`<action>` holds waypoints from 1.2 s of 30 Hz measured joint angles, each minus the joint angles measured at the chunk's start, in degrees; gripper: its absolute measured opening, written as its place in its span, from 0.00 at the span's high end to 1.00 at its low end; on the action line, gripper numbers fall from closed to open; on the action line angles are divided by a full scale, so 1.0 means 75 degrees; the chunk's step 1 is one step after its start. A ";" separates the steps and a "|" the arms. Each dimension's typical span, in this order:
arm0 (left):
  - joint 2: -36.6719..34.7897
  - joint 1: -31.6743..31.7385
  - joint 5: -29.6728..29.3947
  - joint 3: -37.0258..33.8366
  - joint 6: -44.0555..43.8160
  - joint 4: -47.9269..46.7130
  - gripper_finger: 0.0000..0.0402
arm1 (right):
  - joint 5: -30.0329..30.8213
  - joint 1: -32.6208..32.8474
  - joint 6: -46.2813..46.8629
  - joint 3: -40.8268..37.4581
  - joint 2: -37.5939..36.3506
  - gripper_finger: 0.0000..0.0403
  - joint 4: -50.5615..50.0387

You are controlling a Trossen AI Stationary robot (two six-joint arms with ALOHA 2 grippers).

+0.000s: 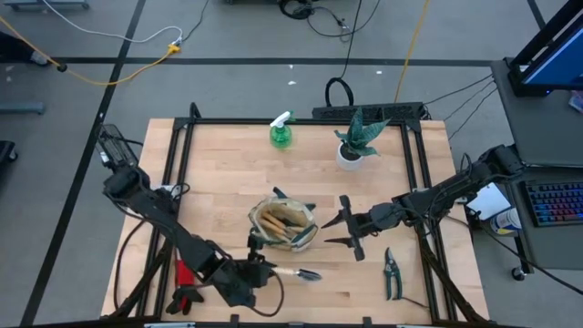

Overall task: Pick & Place Garden tools in Gardening bag
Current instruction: Put the brown trowel into the gardening bag

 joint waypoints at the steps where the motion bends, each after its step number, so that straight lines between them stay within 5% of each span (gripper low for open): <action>1: -0.0018 -0.0013 -0.0048 0.0000 0.0152 0.0012 0.82 | 0.0002 0.0000 0.0140 0.0001 0.0000 0.58 0.0034; 15: -0.0041 0.0092 -0.0072 0.0000 0.0726 0.0251 0.81 | 0.0005 0.0001 0.1056 0.0001 0.0000 0.58 0.0041; 36: -0.0041 -0.0418 0.1863 0.0006 -0.2055 0.0159 0.82 | 0.0005 0.0001 0.0952 0.0001 0.0000 0.58 0.0041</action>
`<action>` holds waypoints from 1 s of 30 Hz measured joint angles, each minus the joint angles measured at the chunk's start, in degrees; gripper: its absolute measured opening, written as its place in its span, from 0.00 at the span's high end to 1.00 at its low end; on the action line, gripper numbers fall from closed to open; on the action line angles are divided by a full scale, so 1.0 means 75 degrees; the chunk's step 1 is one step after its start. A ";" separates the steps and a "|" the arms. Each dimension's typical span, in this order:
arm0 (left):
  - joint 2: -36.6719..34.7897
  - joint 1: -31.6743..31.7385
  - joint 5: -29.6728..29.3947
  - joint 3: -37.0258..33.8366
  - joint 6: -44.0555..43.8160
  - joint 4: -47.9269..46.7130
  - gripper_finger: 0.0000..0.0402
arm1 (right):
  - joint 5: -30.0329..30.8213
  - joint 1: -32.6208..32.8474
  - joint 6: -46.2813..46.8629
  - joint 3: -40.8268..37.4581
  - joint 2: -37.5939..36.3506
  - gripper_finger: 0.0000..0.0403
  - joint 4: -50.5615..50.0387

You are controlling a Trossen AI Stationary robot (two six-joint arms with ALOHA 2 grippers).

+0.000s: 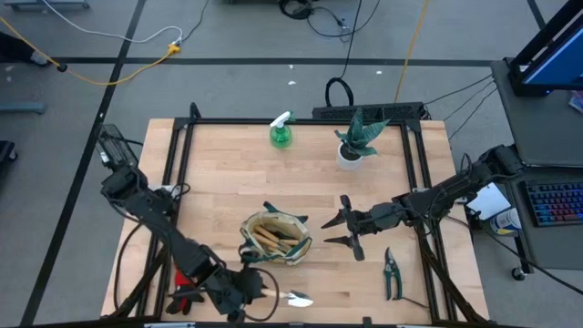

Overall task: Pick & Place Garden tools in Gardening bag
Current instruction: Put the brown trowel into the gardening bag

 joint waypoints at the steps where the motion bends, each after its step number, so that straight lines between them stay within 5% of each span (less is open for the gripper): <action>1: 0.0000 -0.0034 0.0004 0.0000 -0.0058 0.0054 0.82 | 0.0000 0.0000 -0.0063 0.0000 0.0000 0.58 0.0000; 30: 0.0009 0.0005 0.0990 -0.0510 -0.2902 0.0201 0.82 | 0.0000 0.0000 -0.0917 0.0000 0.0000 0.58 0.0000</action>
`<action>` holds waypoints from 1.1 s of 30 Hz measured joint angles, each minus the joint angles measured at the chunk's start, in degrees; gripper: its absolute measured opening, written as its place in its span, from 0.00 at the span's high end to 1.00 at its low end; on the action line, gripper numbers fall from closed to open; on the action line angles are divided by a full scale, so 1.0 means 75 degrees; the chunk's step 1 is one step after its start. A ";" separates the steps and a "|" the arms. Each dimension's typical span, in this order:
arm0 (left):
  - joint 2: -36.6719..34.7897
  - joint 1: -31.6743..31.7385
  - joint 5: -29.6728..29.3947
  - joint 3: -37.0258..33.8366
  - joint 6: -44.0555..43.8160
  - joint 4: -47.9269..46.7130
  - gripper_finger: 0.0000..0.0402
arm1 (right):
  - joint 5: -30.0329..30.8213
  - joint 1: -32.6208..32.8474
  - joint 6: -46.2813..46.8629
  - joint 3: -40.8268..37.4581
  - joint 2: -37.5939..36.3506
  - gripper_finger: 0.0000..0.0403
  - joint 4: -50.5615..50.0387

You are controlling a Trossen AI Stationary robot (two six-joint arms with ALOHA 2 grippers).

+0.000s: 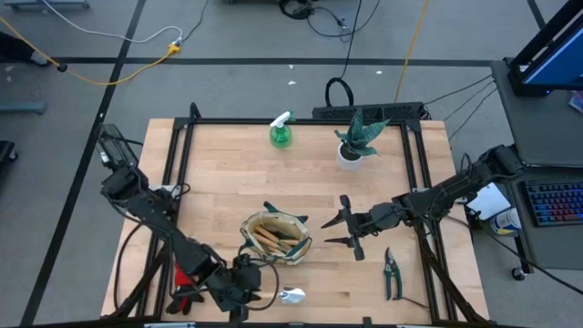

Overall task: Pick & Place Garden tools in Gardening bag
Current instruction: Put the brown trowel into the gardening bag

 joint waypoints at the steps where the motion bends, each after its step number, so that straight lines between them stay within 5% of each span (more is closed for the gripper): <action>1: 0.0000 -0.0024 0.0086 0.0000 -0.0156 0.0033 0.82 | 0.0000 0.0000 0.0003 0.0000 0.0000 0.58 -0.0003; 20: 0.0000 -0.0723 0.0397 -0.0002 -0.2266 -0.0358 0.82 | 0.0000 -0.0002 0.0002 0.0000 0.0002 0.58 -0.0003; 33: 0.0000 -0.0759 -0.0288 0.0700 -0.0772 -0.0603 0.82 | 0.0000 0.0000 -0.0085 0.0000 0.0003 0.58 0.0054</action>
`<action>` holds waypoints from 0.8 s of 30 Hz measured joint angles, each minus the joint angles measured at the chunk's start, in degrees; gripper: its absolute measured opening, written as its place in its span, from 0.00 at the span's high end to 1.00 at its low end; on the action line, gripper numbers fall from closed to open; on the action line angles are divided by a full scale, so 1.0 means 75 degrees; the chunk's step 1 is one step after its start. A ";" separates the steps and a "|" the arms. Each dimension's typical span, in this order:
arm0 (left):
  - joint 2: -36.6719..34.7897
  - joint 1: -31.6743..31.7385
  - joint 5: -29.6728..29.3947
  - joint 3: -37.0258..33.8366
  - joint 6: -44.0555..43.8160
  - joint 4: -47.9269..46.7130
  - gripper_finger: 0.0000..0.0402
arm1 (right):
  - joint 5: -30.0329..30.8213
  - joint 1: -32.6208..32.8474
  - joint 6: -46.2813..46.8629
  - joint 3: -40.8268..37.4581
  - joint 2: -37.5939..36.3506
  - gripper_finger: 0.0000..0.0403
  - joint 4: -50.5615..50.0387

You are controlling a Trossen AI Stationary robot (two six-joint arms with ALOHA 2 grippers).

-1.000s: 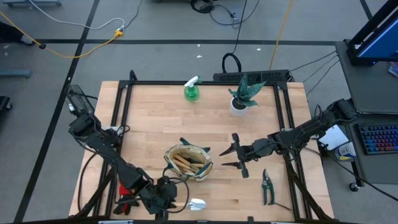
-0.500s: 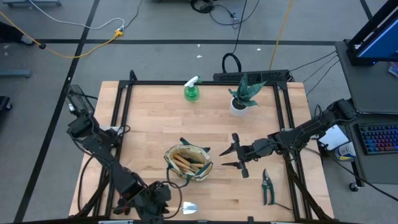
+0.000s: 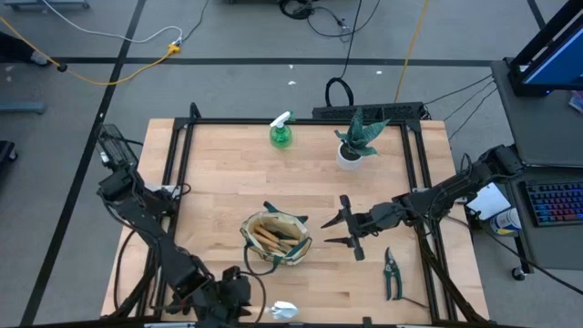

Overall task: Pick & Place Garden tools in Gardening bag
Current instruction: Put the brown trowel into the gardening bag

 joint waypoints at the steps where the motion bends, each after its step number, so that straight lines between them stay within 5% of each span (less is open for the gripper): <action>1: 0.0000 0.0000 -0.0128 0.0181 0.0221 -0.0200 0.82 | -0.0002 0.0000 -0.0043 0.0000 0.0000 0.58 0.0040; 10: -0.0008 0.0056 -0.1657 0.1776 0.2258 -0.2734 0.82 | -0.0002 0.0000 -0.0113 0.0000 0.0000 0.58 0.0171; 24: -0.0054 0.0692 -0.2225 0.1890 0.4288 -0.4125 0.82 | -0.0005 -0.0002 -0.0113 0.0000 0.0000 0.58 0.0175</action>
